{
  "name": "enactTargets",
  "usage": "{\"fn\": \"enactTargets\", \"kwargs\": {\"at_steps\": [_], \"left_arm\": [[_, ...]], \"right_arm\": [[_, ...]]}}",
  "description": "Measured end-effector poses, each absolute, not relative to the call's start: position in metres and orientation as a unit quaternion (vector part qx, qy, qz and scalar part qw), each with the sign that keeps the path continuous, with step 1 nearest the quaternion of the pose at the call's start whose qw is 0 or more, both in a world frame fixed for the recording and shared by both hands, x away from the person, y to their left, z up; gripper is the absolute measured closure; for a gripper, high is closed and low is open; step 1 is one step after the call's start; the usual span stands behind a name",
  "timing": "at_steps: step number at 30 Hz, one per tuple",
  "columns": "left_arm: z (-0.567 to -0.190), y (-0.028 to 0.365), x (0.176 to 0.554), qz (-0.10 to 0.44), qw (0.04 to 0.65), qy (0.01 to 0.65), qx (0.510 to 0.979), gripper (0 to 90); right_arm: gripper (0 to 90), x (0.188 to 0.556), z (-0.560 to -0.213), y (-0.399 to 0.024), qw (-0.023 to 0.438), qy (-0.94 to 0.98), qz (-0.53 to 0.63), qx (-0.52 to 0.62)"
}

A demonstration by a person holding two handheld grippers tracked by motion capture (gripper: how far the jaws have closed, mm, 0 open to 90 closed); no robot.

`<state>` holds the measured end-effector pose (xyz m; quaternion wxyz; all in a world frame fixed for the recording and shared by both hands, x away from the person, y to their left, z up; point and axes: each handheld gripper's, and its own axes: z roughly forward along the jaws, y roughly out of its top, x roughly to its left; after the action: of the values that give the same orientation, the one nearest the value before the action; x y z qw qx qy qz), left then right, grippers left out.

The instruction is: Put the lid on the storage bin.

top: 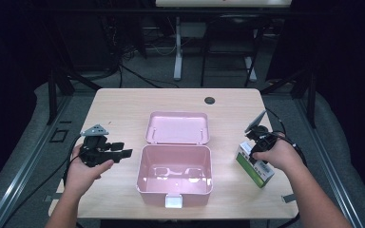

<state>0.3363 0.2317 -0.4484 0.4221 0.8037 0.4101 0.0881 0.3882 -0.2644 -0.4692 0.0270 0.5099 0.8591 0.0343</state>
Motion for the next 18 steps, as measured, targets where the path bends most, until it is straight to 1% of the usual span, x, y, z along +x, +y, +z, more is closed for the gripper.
{"fn": "enactTargets", "kwargs": {"at_steps": [7, 18], "left_arm": [[-0.449, 0.232, 0.337, 0.085, 0.422, 0.412, 0.803, 49.9], [-0.450, 0.232, 0.338, 0.085, 0.420, 0.411, 0.805, 49.9]], "right_arm": [[58.5, 0.390, -0.483, -0.262, 0.018, 0.860, 0.010, 0.510], [59.5, 0.395, -0.486, -0.261, 0.013, 0.857, 0.007, 0.514]]}}
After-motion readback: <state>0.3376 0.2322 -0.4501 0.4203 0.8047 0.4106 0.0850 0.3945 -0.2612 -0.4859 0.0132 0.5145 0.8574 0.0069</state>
